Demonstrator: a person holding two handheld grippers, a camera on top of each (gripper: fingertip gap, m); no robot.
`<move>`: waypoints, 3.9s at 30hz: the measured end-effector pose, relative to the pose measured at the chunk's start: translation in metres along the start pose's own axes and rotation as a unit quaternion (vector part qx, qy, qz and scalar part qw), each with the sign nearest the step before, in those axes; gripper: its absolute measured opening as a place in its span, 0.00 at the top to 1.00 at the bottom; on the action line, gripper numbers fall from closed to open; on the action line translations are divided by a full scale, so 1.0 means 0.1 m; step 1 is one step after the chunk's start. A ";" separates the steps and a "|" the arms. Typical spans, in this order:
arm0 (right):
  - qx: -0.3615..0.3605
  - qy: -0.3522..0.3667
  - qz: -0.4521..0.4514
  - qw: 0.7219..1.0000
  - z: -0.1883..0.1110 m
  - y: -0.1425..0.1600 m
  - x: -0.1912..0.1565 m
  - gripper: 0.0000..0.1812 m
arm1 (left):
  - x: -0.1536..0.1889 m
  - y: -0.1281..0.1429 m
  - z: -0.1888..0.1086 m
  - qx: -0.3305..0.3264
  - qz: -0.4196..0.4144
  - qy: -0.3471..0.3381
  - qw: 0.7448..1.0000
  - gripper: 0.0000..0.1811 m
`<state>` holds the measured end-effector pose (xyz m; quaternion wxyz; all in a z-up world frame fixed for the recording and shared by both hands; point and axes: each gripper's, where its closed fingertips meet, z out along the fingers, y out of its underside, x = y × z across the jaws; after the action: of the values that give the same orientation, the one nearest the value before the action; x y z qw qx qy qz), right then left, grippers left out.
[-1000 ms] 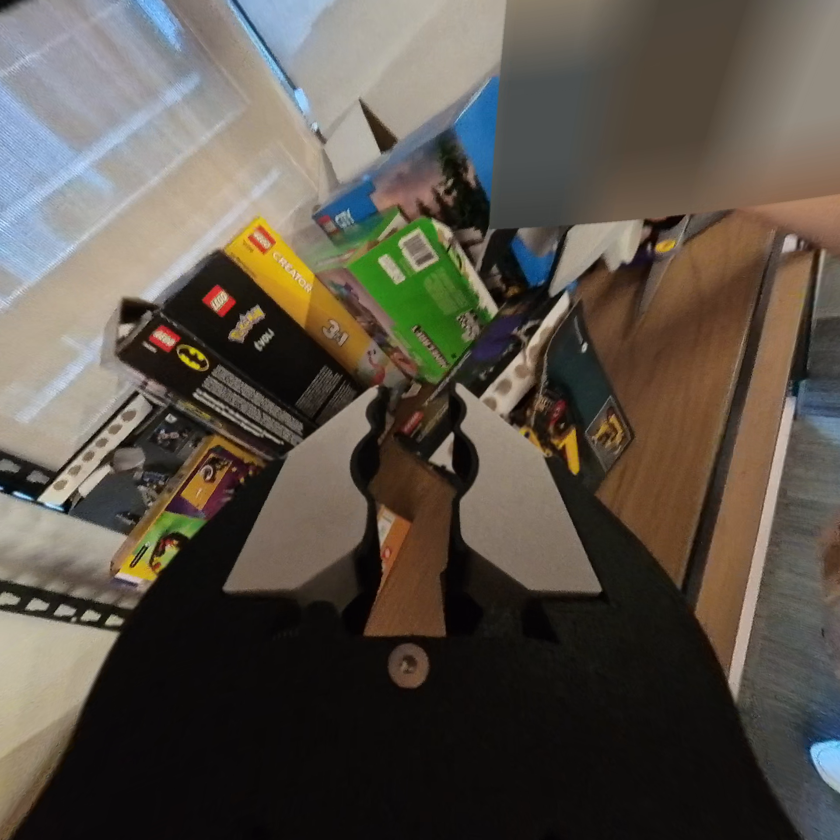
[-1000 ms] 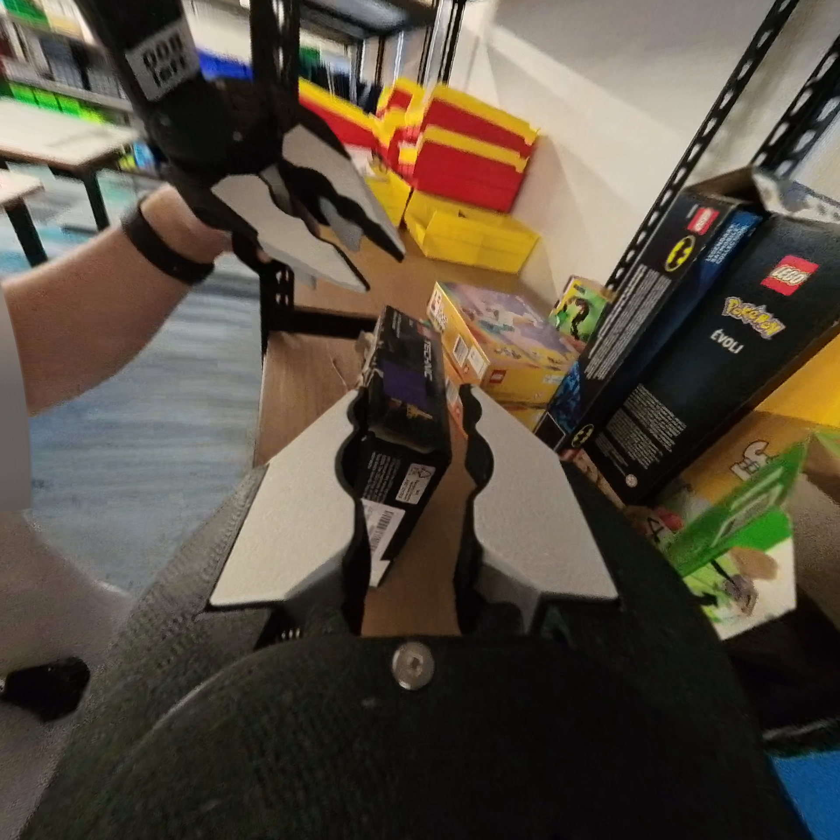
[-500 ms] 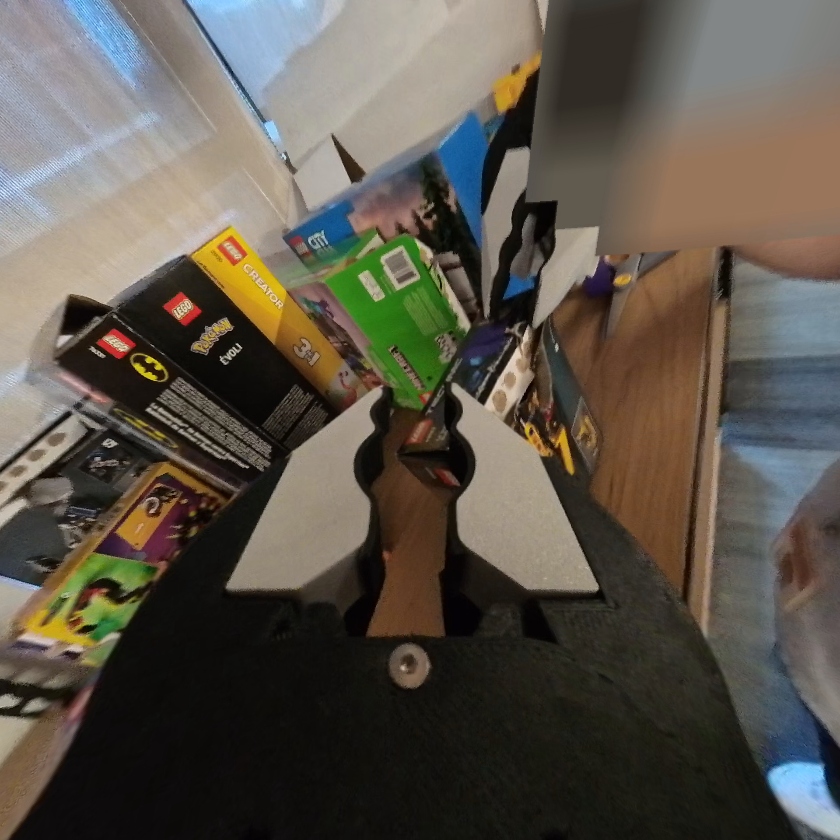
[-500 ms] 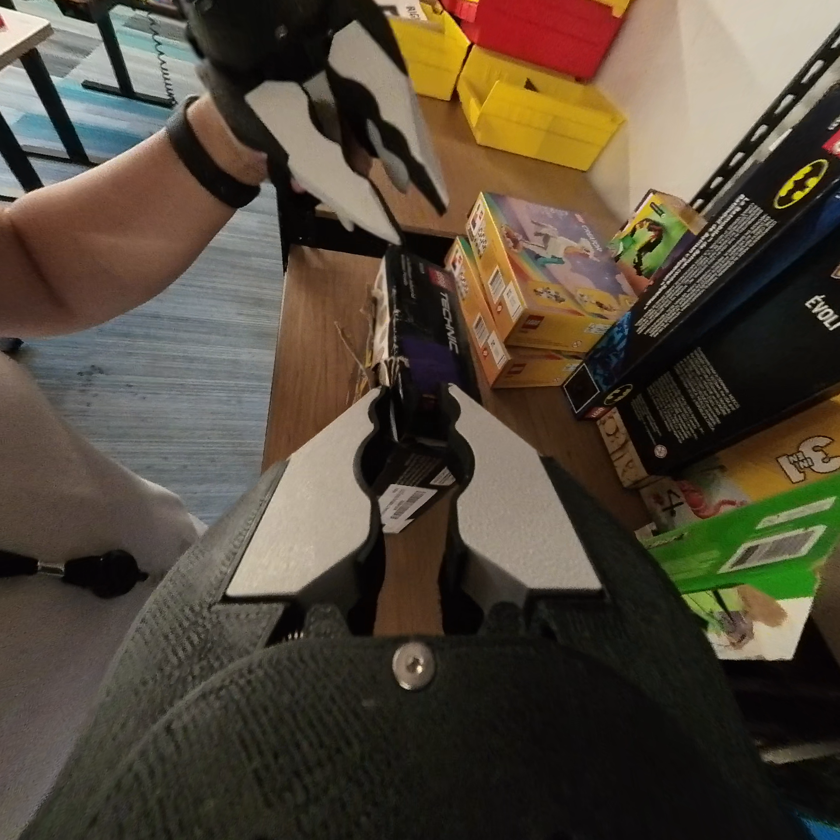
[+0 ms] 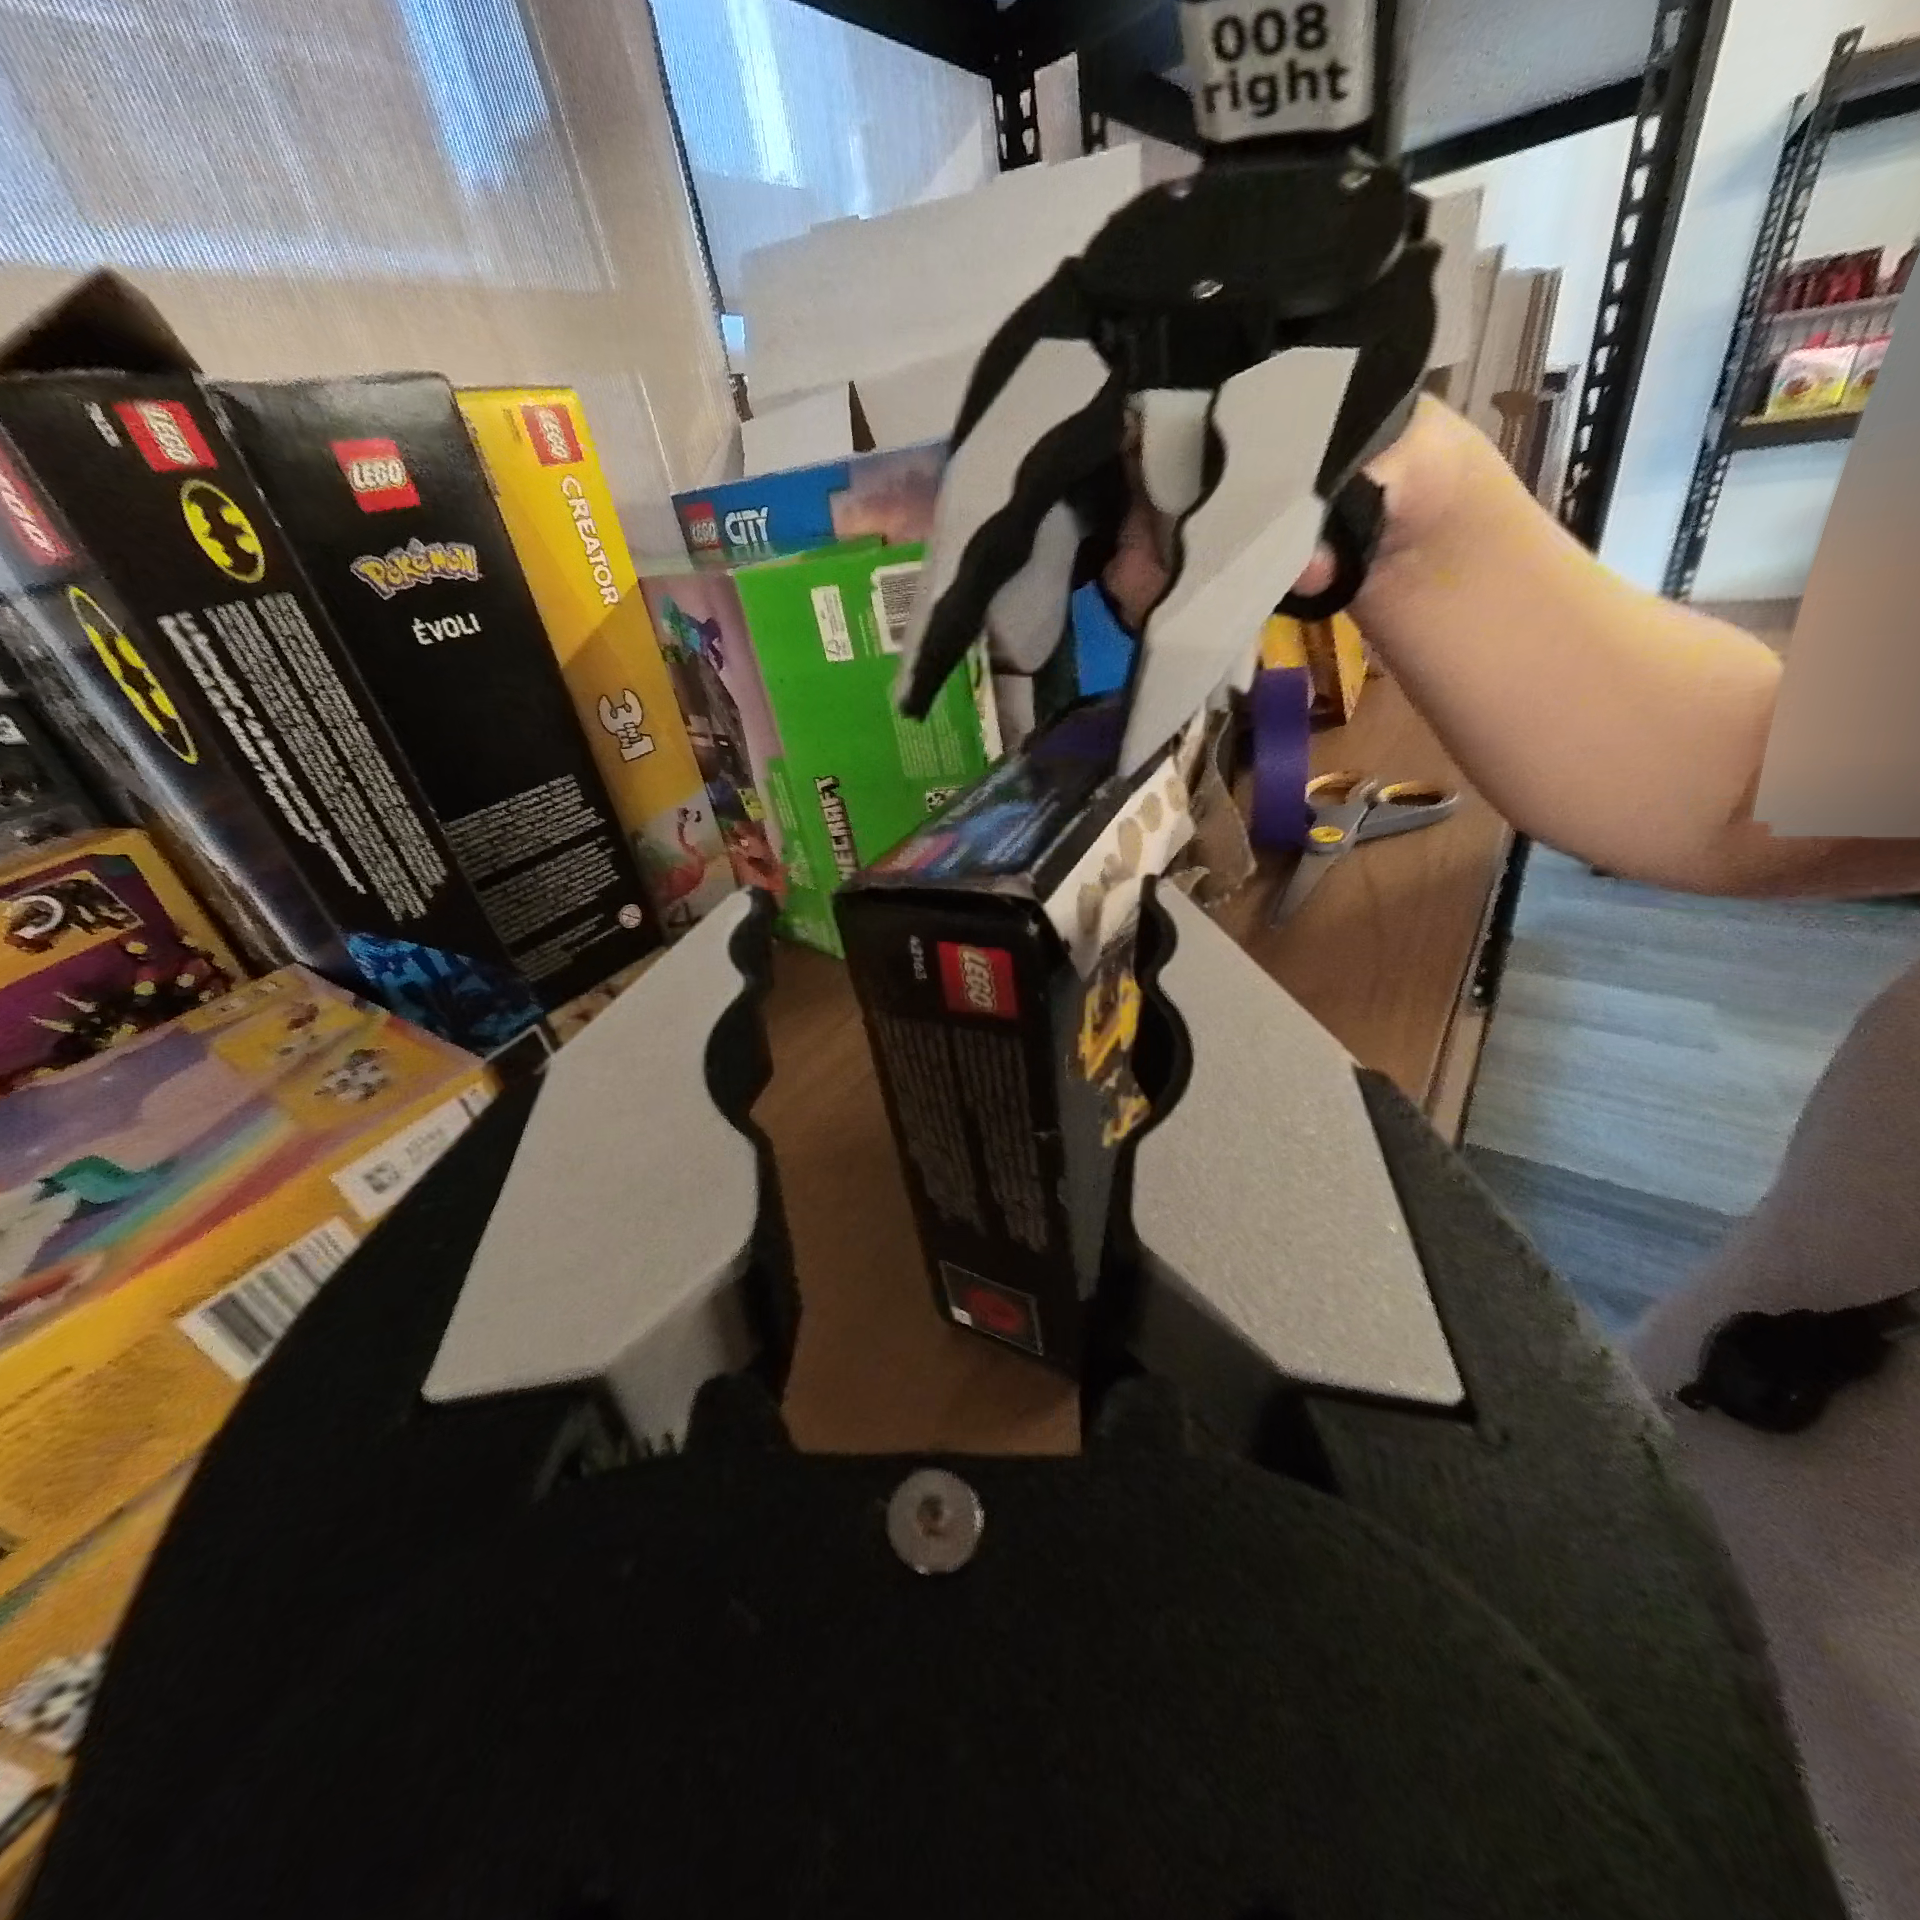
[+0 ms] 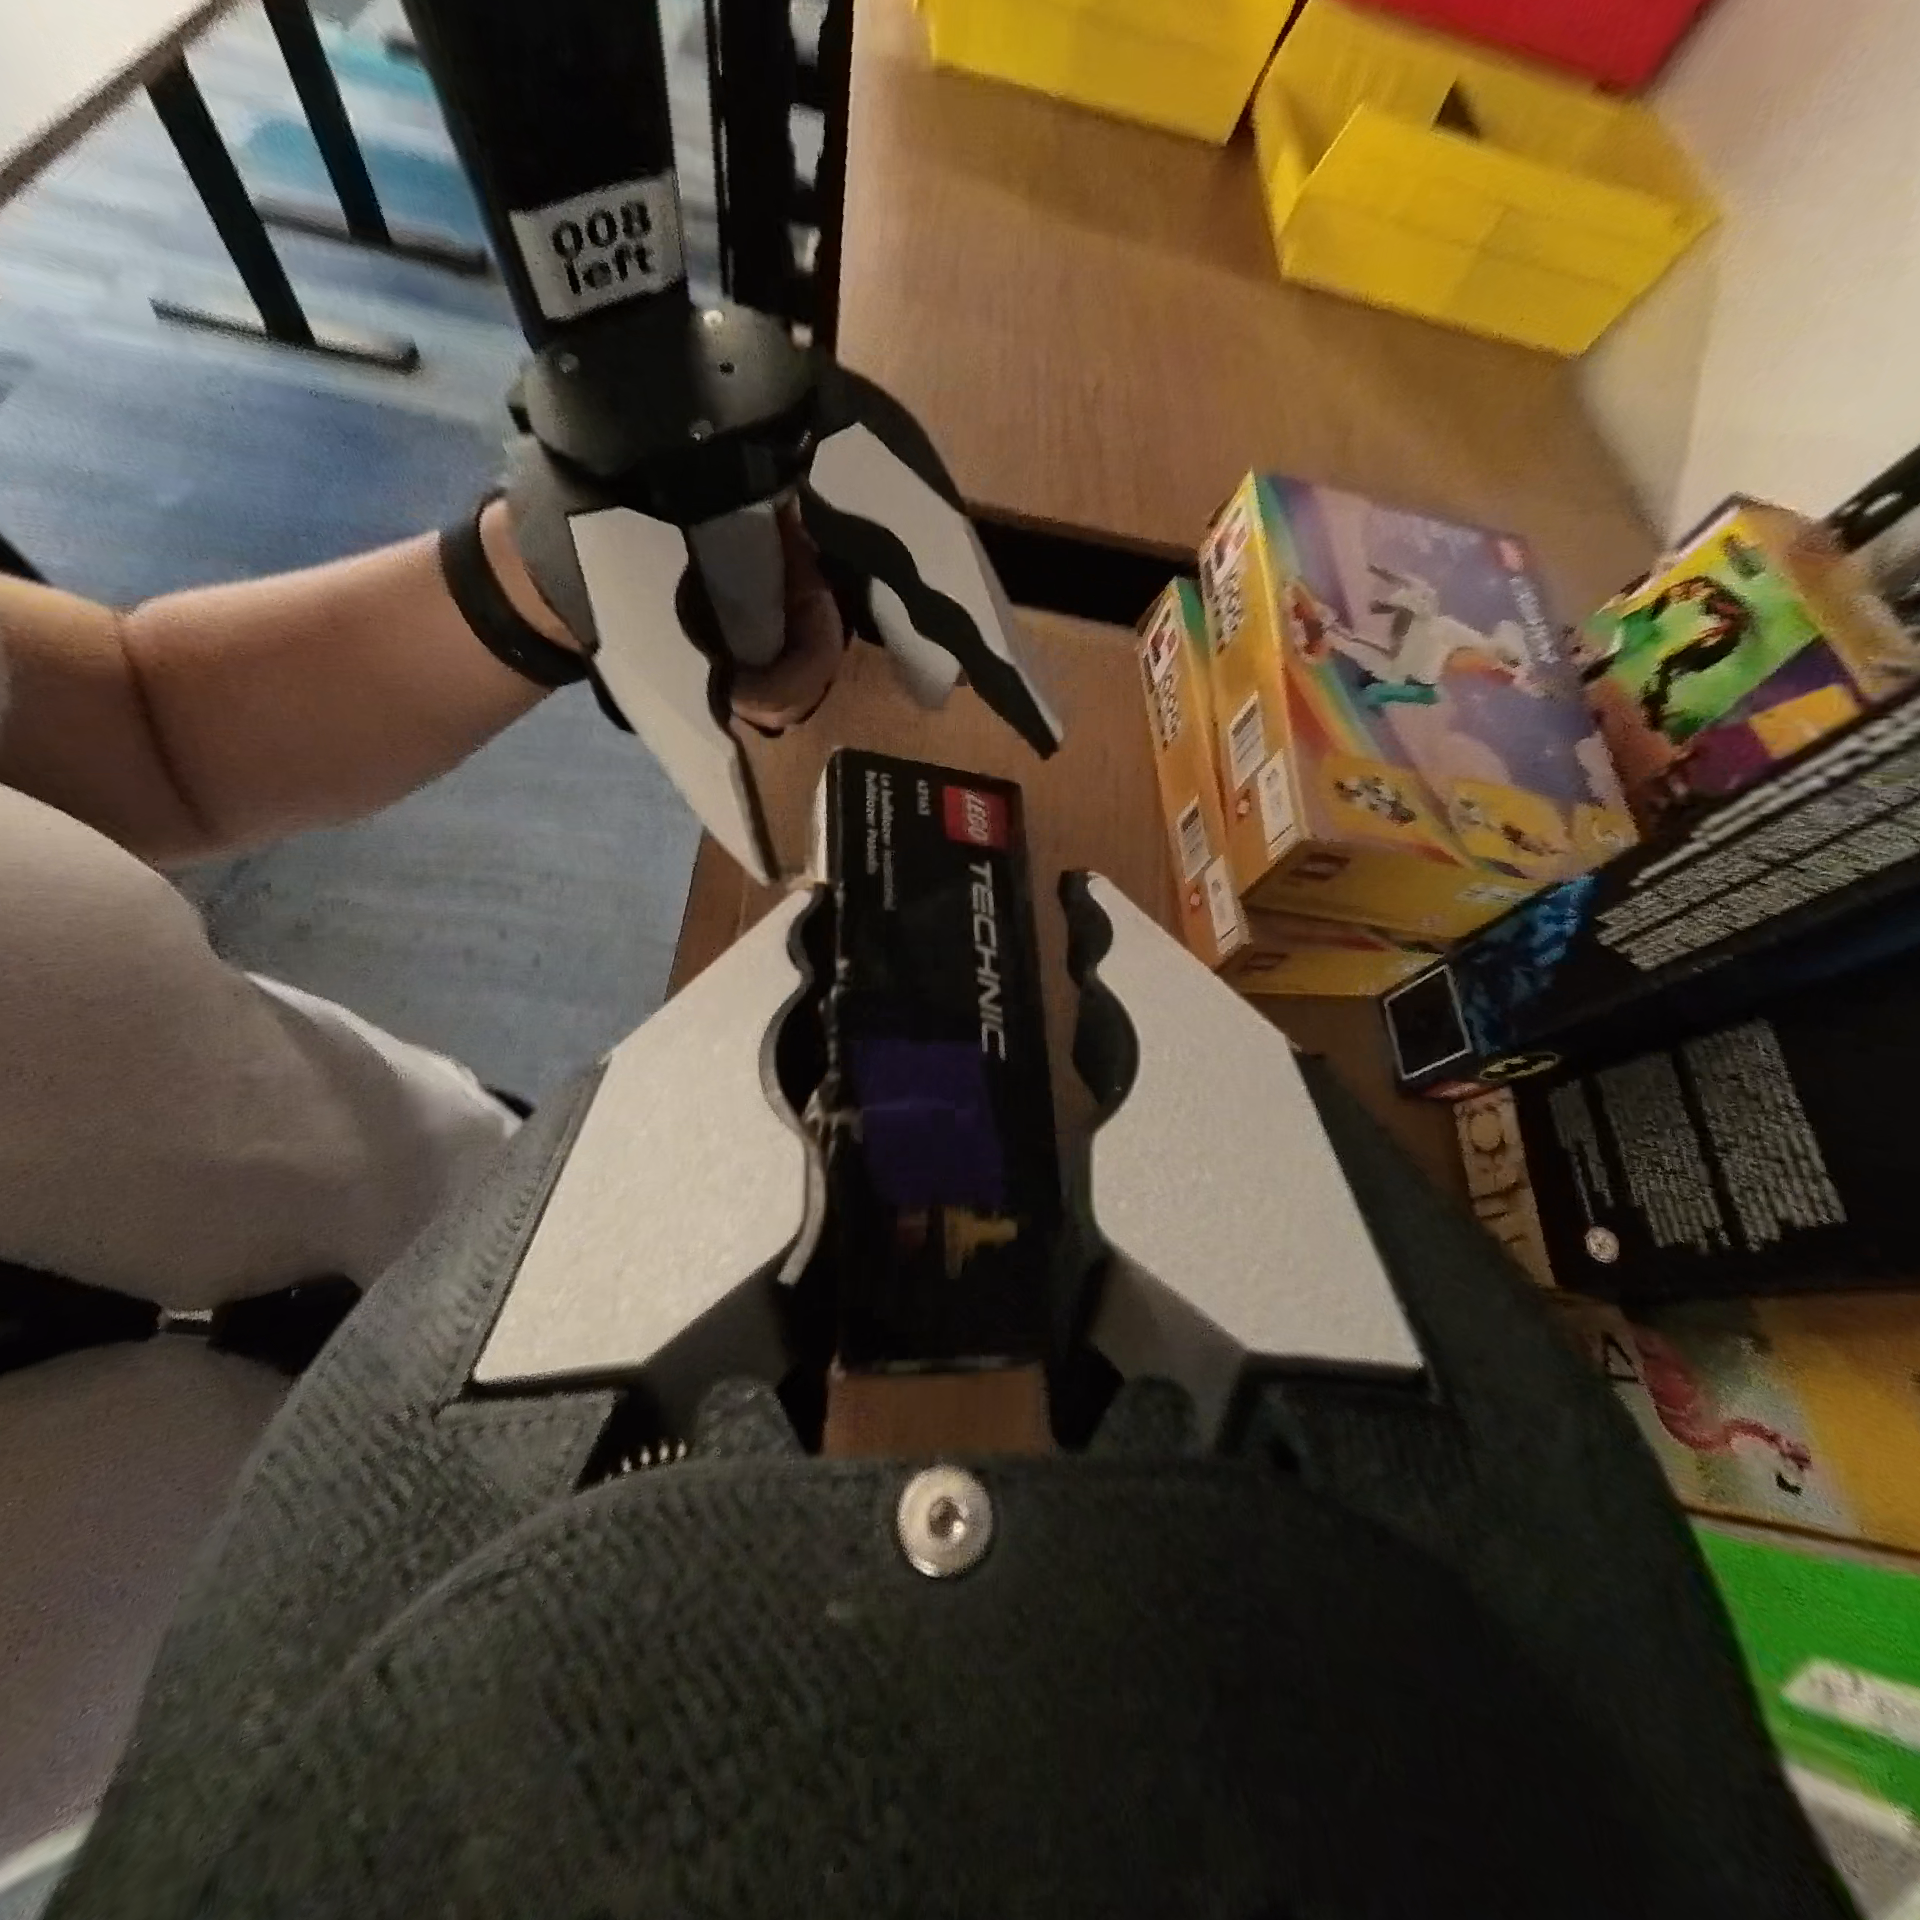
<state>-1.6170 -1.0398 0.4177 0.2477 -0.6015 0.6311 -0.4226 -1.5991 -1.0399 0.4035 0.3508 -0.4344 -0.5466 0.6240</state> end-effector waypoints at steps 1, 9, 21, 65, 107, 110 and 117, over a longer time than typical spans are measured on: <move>-0.016 -0.009 -0.002 1.000 0.06 0.01 -0.02 0.75 | 0.02 0.01 -0.01 0.003 -0.007 0.003 1.000 0.62; -0.081 -0.001 0.004 0.997 0.21 0.13 0.03 0.73 | 0.07 0.31 0.09 -0.027 -0.017 0.007 0.999 0.60; -0.095 -0.022 0.027 0.995 0.16 0.13 0.00 0.80 | 0.08 0.40 0.20 -0.014 -0.037 0.030 0.999 0.72; 0.078 0.061 -0.134 0.986 -0.59 0.23 -0.07 0.84 | 0.26 -0.22 0.05 -0.009 0.155 -0.011 0.988 0.74; 0.060 0.075 -0.210 0.973 -0.31 0.43 -0.12 0.85 | 0.25 0.05 0.25 -0.095 0.211 0.020 0.973 0.88; 0.076 0.069 -0.164 0.981 -0.29 0.44 -0.10 0.86 | 0.25 0.04 0.24 -0.089 0.203 0.020 0.975 0.87; 0.090 0.061 -0.100 0.989 -0.28 0.45 -0.02 0.87 | 0.35 0.01 0.30 -0.092 0.199 0.022 0.975 0.80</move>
<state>-1.6648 -1.0343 0.3943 0.2186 -0.6099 0.5409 -0.5363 -1.6401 -1.0194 0.3979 0.1903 -0.5787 -0.4966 0.6182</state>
